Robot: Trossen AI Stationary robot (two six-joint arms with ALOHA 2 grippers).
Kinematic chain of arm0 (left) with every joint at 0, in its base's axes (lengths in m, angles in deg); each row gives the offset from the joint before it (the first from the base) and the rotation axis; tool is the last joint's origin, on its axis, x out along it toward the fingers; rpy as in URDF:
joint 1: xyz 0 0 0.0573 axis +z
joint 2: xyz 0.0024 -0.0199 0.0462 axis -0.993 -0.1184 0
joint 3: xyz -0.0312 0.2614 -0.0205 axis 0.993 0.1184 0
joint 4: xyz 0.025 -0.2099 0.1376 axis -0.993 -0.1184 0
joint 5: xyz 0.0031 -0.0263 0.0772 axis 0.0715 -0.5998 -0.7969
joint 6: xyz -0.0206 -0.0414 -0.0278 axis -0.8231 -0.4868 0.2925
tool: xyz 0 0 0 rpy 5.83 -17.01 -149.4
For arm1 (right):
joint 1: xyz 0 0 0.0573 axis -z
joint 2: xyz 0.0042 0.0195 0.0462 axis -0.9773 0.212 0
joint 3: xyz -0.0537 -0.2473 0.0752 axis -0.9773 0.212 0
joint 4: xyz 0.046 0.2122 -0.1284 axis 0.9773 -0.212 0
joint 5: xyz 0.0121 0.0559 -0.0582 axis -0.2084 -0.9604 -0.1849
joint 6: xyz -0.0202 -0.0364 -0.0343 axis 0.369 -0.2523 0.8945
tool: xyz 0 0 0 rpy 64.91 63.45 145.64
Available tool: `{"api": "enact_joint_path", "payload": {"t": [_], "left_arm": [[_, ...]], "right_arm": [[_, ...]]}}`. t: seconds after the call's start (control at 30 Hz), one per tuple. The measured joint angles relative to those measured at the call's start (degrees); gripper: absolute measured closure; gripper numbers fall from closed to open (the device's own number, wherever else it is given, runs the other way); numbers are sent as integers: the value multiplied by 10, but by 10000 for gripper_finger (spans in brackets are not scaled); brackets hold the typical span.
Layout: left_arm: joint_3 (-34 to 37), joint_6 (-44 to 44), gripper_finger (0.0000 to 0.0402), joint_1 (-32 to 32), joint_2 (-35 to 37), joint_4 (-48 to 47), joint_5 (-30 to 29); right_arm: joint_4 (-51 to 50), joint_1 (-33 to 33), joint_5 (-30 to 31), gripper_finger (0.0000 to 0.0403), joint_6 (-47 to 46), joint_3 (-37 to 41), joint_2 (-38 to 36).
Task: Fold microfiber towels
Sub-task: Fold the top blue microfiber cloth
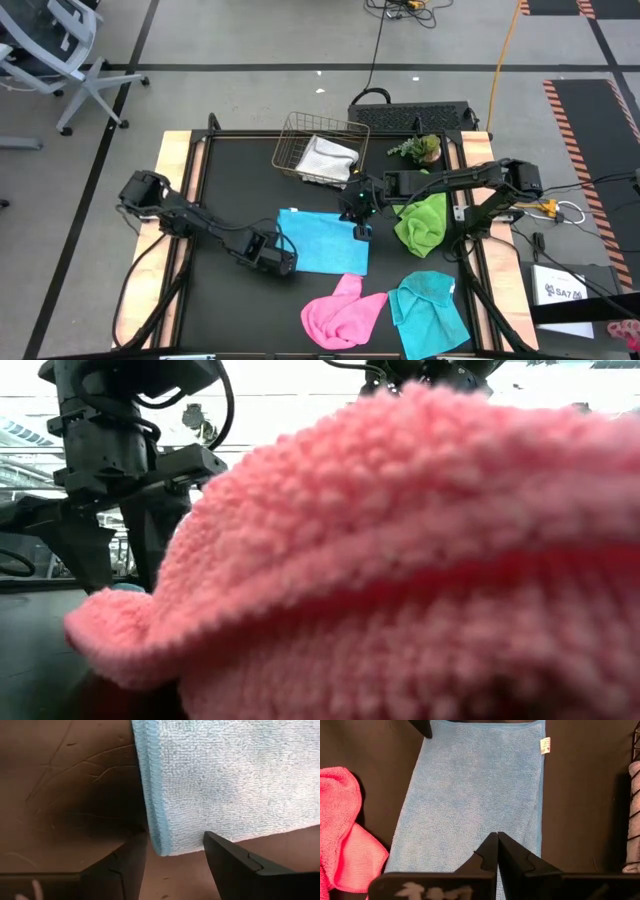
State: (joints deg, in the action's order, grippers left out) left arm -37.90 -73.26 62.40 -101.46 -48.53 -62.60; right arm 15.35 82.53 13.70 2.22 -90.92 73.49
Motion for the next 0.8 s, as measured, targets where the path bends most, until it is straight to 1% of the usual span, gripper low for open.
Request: {"api": "enact_joint_path", "payload": {"t": [0.17, 0.27, 0.37, 0.53, 0.57, 0.67, 0.8], "left_arm": [[0, 1, 199, 2, -2, 4, -4], [0, 0, 217, 2, -2, 3, -5], [1, 2, 266, 2, -2, -1, -5], [2, 15, 376, 2, -3, -8, -5], [2, 15, 388, 2, -3, -7, -6], [2, 17, 389, 1, -3, -7, -7], [1, 18, 396, 1, -3, -8, -9]], "right_arm": [[-2, 0, 1, 403, 0, 0, 0], [-2, 0, 1, 403, 0, 0, 0], [-2, 0, 1, 403, 0, 0, 0], [-4, 0, 11, 403, 8, 0, 0], [-6, -1, 19, 402, 14, 0, 0], [-8, -6, 38, 389, 26, 0, 0], [-8, -17, 70, 358, 43, 0, 0]]}}
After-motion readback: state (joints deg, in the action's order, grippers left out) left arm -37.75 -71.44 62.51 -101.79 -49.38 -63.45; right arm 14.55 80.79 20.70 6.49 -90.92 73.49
